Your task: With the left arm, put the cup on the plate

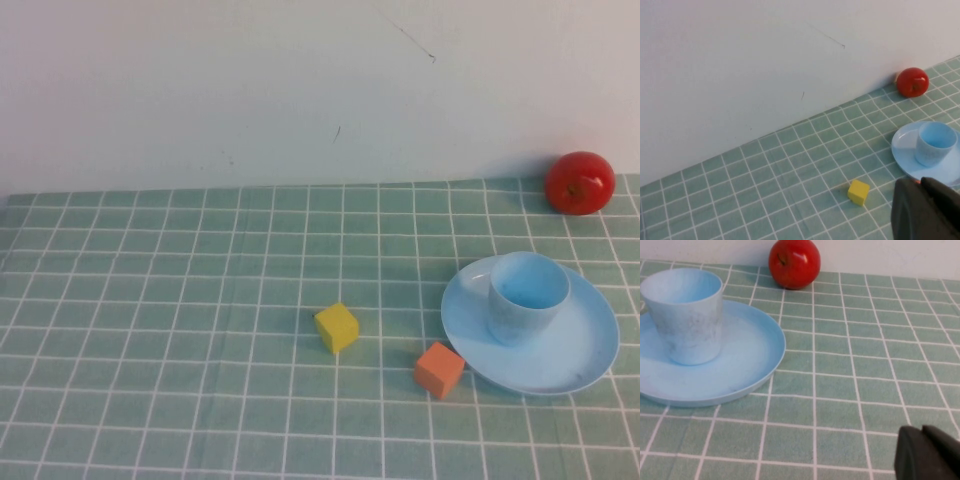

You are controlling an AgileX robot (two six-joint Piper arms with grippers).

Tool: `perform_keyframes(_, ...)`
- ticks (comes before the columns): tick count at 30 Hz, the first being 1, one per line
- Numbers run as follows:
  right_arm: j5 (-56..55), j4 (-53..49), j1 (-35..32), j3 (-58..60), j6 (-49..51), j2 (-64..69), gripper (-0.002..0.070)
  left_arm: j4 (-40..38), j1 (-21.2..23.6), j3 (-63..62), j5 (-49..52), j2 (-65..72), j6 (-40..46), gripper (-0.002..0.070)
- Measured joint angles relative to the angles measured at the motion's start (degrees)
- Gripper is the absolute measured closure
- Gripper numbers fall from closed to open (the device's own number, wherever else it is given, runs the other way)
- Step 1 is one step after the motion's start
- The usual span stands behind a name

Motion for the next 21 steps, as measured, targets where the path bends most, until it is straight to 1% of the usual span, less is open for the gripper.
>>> perform_keyframes(4, 0.00, 0.00, 0.00, 0.00, 0.00, 0.00, 0.0678, -1.43, 3.04, 4.04, -0.29, -2.82, 0.11, 0.0675)
perform_keyframes(6, 0.00, 0.00, 0.00, 0.00, 0.00, 0.00, 0.0678, -1.85, 5.67, 6.93, -1.30, -5.21, 0.11, 0.0675)
perform_keyframes(8, 0.00, 0.00, 0.00, 0.00, 0.00, 0.00, 0.0678, -2.37, 8.54, 10.81, -4.43, -7.65, 0.00, 0.0675)
perform_keyframes(14, 0.00, 0.00, 0.00, 0.00, 0.00, 0.00, 0.0678, -7.44, 20.21, 24.59, -22.98, -17.08, -0.22, 0.0676)
perform_keyframes(17, 0.00, 0.00, 0.00, 0.00, 0.00, 0.00, 0.0678, -8.92, 25.97, 34.70, -29.62, -22.25, -0.22, 0.0676)
perform_keyframes(19, 0.00, 0.00, 0.00, 0.00, 0.00, 0.00, 0.0678, -9.14, 29.12, 42.26, -33.54, -26.04, -0.22, 0.0676)
perform_keyframes(21, 0.00, 0.00, 0.00, 0.00, 0.00, 0.00, 0.0678, -9.17, 31.36, 49.71, -37.05, -28.87, -0.22, 0.0676)
